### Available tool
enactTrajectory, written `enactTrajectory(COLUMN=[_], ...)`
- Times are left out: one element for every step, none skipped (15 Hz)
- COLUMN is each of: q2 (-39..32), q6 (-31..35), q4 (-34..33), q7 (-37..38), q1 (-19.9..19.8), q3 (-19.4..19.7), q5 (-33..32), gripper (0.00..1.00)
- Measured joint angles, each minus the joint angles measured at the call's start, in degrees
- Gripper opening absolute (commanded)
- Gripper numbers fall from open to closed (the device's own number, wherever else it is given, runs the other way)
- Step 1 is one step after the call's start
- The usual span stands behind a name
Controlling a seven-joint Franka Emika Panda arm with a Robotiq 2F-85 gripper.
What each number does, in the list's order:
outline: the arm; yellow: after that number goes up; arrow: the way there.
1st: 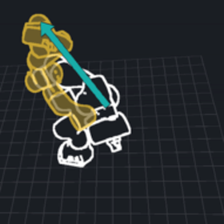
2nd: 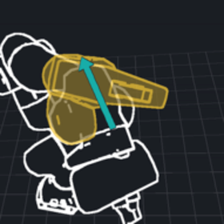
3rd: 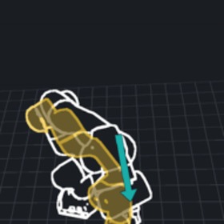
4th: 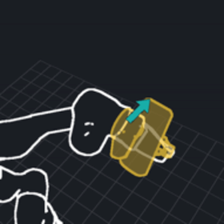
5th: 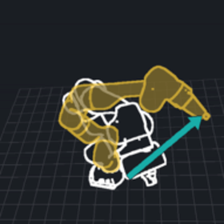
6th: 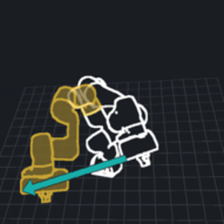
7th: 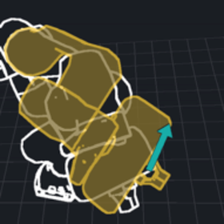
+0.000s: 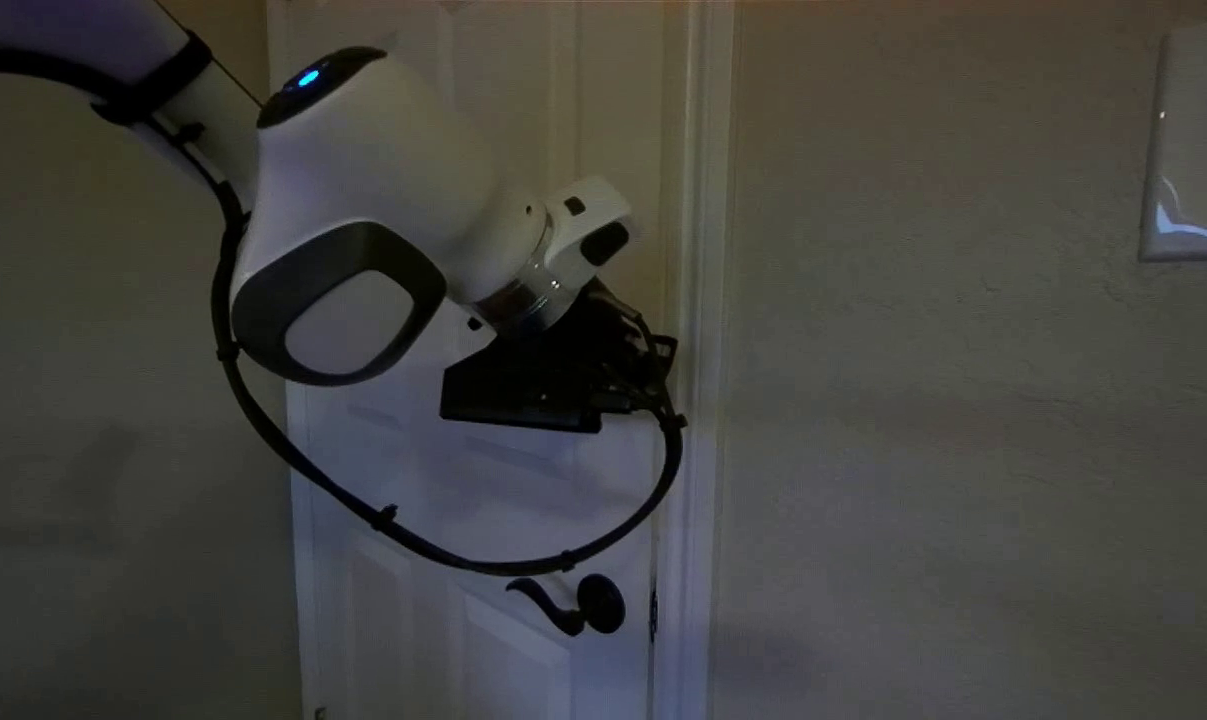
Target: Close the door
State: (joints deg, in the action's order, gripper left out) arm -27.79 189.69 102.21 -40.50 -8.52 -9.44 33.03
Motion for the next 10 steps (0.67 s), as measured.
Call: enactTrajectory(q2=[-0.1, -0.2, -0.3, -0.3, -0.3, -0.1, 0.4, 1.0, 2.1, 3.4], q6=[-0.3, -0.9, -1.8, -2.9, -4.2, -5.7, -7.3, -9.2, -10.9, -12.6], q4=[0.0, 0.0, 0.0, 0.0, 0.1, 0.5, 1.5, 2.7, 4.6, 7.1], q7=[0.1, 0.1, 0.1, 0.1, 0.1, 0.1, 0.1, 0.1, 1.9, 5.7], q1=[0.3, 0.7, 1.1, 1.5, 2.1, 2.7, 3.5, 4.3, 4.6, 4.6], q3=[1.3, 2.6, 3.8, 4.9, 6.0, 7.2, 8.5, 9.9, 11.0, 11.8], q5=[0.0, 0.0, 0.0, 0.0, 0.0, 0.0, -0.2, -0.4, -3.7, -9.0], gripper=[0.03, 0.03, 0.03, 0.03, 0.03, 0.03, 0.03, 0.28, 0.28, 0.32])
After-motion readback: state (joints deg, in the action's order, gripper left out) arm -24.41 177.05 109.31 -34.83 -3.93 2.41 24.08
